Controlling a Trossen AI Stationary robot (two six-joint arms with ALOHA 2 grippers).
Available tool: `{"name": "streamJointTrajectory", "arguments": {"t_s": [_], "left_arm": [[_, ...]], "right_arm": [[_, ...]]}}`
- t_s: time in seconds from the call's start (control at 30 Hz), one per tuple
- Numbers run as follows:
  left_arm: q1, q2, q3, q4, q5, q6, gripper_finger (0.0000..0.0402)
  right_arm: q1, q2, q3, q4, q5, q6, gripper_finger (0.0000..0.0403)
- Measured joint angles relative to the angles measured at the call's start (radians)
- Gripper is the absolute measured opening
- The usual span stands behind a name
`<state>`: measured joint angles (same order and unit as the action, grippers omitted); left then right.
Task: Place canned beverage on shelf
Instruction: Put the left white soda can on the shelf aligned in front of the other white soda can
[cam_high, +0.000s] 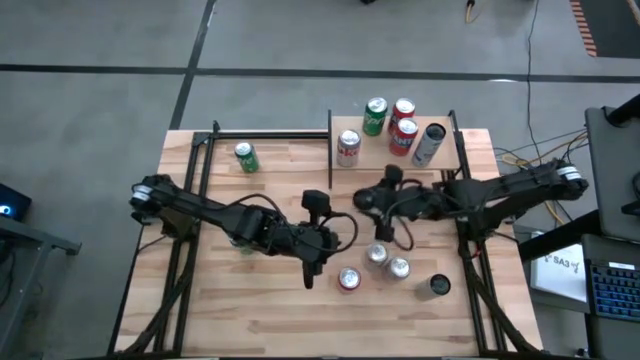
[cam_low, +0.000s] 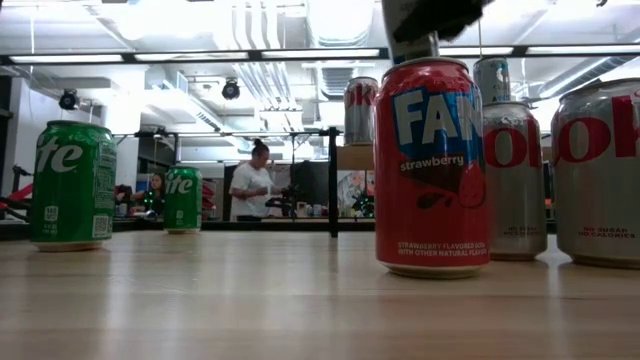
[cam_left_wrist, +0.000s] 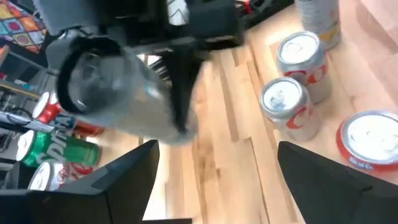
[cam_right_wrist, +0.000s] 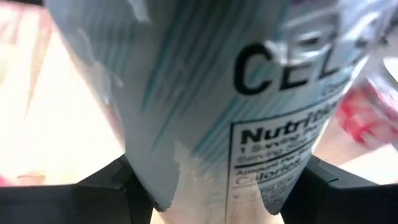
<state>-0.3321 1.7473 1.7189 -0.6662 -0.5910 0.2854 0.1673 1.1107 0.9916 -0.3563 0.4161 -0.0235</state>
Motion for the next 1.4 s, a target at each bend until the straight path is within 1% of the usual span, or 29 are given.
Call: {"name": "streamJointTrajectory", "arguments": {"t_s": [0.1,0.17,0.3,0.4,0.5,0.7,0.77,0.9,1.0,1.13,1.23,1.3,1.33,1.4], "left_arm": [[0.003,-0.037,-0.057,0.018,-0.001,-0.004,0.0313],[0.005,-0.071,-0.121,0.072,-0.002,-0.007,0.0313],[0.004,-0.147,-0.284,0.233,-0.001,-0.008,0.0313],[0.004,-0.219,-0.399,0.367,-0.003,-0.011,0.0313],[0.004,-0.292,-0.509,0.514,-0.006,-0.021,0.0313],[0.004,-0.434,-0.681,0.739,-0.011,-0.024,0.0313],[0.004,-0.476,-0.730,0.799,-0.012,-0.024,0.0313],[0.006,-0.551,-0.811,0.907,-0.012,-0.017,0.0313],[0.007,-0.594,-0.863,0.943,-0.012,-0.015,0.0313],[0.006,-0.622,-0.921,0.984,-0.012,-0.014,0.0313],[0.006,-0.630,-0.960,1.033,-0.012,-0.007,0.0313],[0.007,-0.630,-0.972,1.045,-0.012,-0.006,0.0313],[0.007,-0.629,-0.974,1.046,-0.010,-0.006,0.0313],[0.007,-0.621,-0.974,1.054,0.008,-0.009,0.0313]], "right_arm": [[-0.029,-0.081,-0.059,0.022,-0.010,0.057,0.0233],[-0.047,-0.136,-0.095,0.054,-0.013,0.088,0.0233],[-0.059,-0.232,-0.159,0.048,0.055,0.151,0.0233],[-0.060,-0.306,-0.195,0.022,0.109,0.243,0.0233],[-0.060,-0.372,-0.215,-0.034,0.180,0.366,0.0233],[-0.058,-0.430,-0.223,-0.187,0.195,0.493,0.0233],[-0.059,-0.439,-0.223,-0.221,0.218,0.520,0.0233],[-0.059,-0.456,-0.223,-0.278,0.231,0.587,0.0233],[-0.059,-0.477,-0.223,-0.355,0.270,0.642,0.0233],[-0.059,-0.501,-0.222,-0.452,0.348,0.722,0.0233],[-0.059,-0.518,-0.223,-0.487,0.370,0.744,0.0233],[-0.058,-0.525,-0.223,-0.470,0.362,0.732,0.0233],[-0.056,-0.527,-0.222,-0.457,0.338,0.713,0.0233],[-0.050,-0.527,-0.222,-0.417,0.247,0.657,0.0233]]}}
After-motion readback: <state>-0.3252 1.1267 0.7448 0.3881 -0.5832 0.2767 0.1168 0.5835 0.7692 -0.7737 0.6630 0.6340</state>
